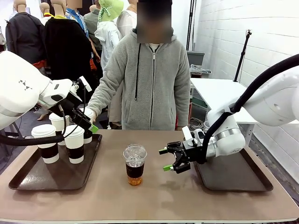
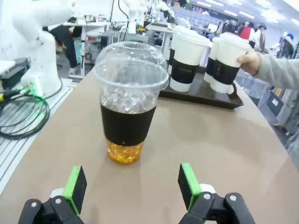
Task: Distribute the coffee onto the tray.
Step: Pick up another iced Americano from the middle of the table and place it on the right Handle tray.
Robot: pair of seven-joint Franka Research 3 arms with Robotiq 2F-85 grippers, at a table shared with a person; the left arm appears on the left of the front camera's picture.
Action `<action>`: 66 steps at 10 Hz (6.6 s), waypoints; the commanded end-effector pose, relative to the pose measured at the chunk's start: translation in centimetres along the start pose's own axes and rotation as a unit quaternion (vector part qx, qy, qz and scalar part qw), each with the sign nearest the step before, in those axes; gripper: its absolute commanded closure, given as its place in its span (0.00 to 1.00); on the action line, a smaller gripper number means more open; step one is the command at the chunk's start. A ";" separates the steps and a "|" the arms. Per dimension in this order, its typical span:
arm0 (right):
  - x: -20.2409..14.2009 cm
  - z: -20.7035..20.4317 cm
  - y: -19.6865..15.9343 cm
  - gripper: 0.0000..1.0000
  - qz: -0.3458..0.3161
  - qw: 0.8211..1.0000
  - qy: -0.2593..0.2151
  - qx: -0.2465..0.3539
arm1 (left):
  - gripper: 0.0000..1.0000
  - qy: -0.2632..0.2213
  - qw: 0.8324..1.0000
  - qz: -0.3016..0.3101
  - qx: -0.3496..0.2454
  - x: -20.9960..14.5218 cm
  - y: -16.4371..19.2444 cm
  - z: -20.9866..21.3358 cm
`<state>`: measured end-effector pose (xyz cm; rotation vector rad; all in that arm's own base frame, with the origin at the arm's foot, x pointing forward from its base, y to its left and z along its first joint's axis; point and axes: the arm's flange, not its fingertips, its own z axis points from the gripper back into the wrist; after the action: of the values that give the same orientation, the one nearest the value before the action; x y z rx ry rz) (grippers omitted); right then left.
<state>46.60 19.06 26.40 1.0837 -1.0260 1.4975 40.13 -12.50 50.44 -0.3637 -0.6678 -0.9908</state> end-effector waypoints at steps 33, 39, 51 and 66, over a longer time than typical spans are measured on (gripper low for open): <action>-0.4 -12.5 -4.7 0.00 -0.076 0.979 -0.044 0.183 | 0.00 -0.012 1.000 -0.008 -0.009 -0.3 0.4 -0.2; -0.6 -13.1 -4.8 0.36 -0.072 0.976 -0.059 0.197 | 0.00 -0.012 1.000 -0.008 -0.009 -0.3 0.4 -0.2; 7.8 -0.6 1.9 0.36 -0.036 0.996 -0.044 0.065 | 0.00 -0.012 1.000 -0.008 -0.009 -0.3 0.4 -0.2; 4.9 12.8 10.8 0.36 -0.087 0.994 -0.045 -0.048 | 0.00 -0.012 1.000 -0.008 -0.009 -0.3 0.4 -0.2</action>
<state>37.14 6.34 33.18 1.1465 -1.0174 1.2610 40.13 -12.50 50.45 -0.3634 -0.6679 -0.9906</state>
